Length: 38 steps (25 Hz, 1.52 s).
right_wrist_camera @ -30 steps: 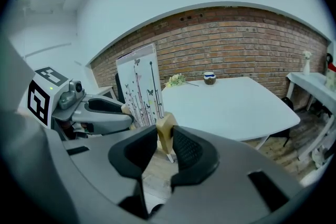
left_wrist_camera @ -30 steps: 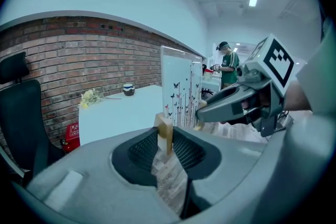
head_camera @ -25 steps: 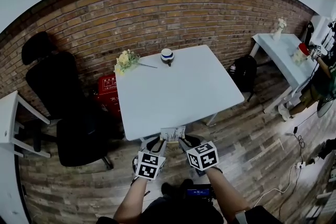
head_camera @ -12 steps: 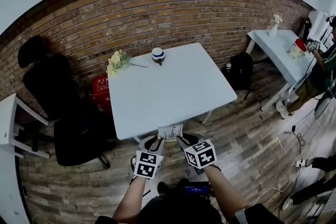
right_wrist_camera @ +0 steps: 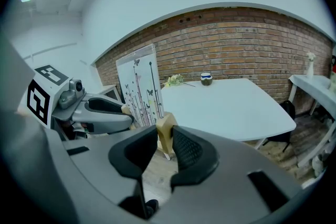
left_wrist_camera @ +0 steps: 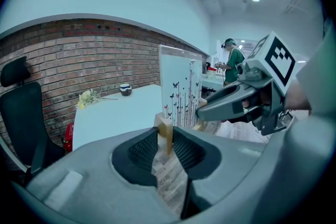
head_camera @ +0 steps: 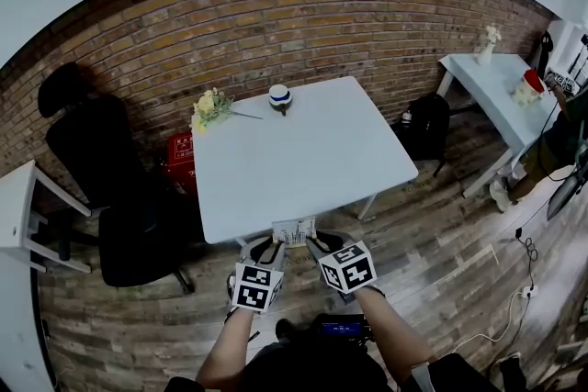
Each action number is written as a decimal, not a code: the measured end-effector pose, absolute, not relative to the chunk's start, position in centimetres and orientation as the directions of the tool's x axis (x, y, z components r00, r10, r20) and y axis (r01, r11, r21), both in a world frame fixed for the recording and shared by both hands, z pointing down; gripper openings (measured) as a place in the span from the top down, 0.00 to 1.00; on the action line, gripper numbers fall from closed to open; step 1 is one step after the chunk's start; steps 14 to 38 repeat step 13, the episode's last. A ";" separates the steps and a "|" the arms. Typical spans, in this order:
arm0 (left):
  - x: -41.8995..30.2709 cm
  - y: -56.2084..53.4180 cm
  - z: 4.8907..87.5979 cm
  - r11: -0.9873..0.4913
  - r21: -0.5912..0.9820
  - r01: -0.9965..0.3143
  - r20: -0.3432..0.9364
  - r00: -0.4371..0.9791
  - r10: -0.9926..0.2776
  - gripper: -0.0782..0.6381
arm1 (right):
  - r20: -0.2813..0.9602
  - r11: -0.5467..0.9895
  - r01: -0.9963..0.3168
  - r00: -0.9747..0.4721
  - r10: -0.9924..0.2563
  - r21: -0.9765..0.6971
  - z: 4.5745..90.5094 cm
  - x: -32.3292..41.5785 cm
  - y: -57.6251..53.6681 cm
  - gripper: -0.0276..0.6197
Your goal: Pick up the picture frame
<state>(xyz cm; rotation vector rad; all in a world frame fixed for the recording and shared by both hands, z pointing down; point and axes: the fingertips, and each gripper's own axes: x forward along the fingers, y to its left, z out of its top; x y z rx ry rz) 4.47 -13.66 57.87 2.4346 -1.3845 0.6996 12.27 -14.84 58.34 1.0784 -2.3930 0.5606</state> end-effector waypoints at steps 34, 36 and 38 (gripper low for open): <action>4.2 -14.2 57.6 -0.509 -0.029 -0.860 0.529 0.419 -0.738 0.76 | 0.553 0.622 -0.764 -0.598 -0.580 -0.174 58.1 11.9 -15.4 0.81; 4.2 -14.2 57.6 -0.509 -0.029 -0.860 0.529 0.419 -0.738 0.76 | 0.553 0.622 -0.764 -0.598 -0.580 -0.174 58.1 11.9 -15.4 0.81; 4.2 -14.2 57.6 -0.509 -0.029 -0.860 0.529 0.419 -0.738 0.76 | 0.553 0.622 -0.764 -0.598 -0.580 -0.174 58.1 11.9 -15.4 0.81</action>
